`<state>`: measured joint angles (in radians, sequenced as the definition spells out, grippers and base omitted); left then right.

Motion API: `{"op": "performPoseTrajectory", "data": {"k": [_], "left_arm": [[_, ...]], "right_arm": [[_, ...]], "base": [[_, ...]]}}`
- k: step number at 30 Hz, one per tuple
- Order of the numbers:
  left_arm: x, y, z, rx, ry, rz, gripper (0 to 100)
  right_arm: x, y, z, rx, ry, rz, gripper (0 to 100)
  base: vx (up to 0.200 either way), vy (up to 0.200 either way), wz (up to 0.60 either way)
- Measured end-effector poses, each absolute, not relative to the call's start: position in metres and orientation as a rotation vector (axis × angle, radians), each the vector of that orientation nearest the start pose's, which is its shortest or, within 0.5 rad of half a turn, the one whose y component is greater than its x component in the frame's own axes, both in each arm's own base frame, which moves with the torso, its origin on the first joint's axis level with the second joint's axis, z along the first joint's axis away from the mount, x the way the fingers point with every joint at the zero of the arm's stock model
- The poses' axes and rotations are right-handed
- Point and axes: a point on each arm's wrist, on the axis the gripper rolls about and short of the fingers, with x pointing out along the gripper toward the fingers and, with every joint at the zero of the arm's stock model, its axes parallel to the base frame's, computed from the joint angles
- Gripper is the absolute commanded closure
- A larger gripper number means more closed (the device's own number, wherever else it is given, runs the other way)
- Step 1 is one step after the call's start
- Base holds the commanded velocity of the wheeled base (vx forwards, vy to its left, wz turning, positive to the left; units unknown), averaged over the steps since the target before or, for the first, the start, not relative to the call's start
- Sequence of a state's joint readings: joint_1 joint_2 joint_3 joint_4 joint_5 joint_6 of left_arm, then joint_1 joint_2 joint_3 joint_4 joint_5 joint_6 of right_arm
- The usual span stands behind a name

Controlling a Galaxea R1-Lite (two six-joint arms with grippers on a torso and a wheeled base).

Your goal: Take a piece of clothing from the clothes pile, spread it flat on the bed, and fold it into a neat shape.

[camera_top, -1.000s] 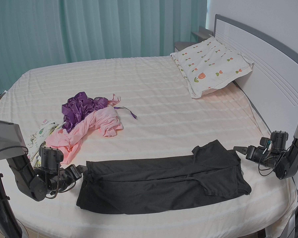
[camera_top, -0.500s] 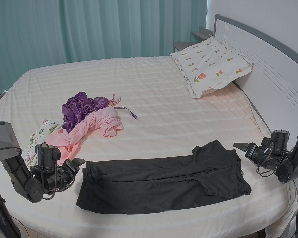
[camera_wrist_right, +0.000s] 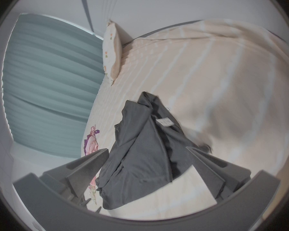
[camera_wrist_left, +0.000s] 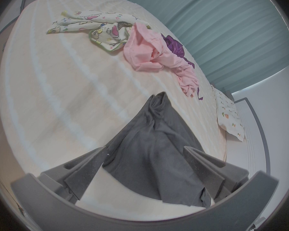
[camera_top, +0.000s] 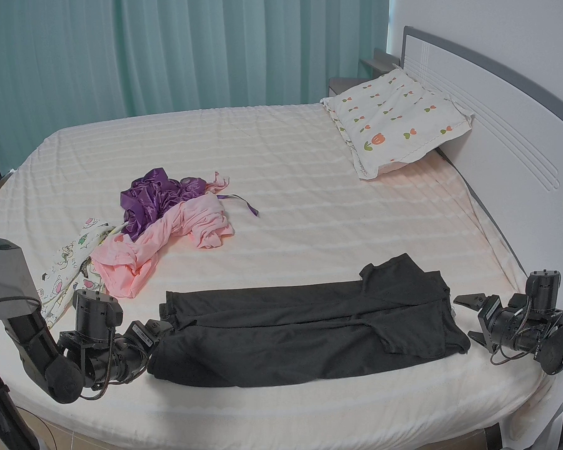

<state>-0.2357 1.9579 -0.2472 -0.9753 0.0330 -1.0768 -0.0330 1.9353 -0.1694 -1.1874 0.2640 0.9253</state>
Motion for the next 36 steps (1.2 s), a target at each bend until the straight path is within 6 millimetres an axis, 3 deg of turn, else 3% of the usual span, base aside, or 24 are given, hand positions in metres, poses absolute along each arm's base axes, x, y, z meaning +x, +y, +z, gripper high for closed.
{"op": "performPoseTrajectory", "data": {"k": [11, 21, 36], "left_arm": [[0.226, -0.057, 0.019, -0.917, 0.792, 0.233, 0], [0.232, -0.058, 0.007, -0.926, 0.817, 0.27, 0], [0.247, -0.063, 0.0, -0.981, 0.757, 0.252, 0]], "right_arm": [[0.224, 0.0, 0.032, 1.008, 0.654, -0.158, 0], [0.231, 0.016, 0.019, 1.004, 0.641, -0.172, 0], [0.232, 0.021, 0.002, 0.986, 0.613, -0.185, 0]], "base": [[0.0, 0.0, 0.0], [0.0, 0.0, 0.0], [0.0, 0.0, 0.0]]}}
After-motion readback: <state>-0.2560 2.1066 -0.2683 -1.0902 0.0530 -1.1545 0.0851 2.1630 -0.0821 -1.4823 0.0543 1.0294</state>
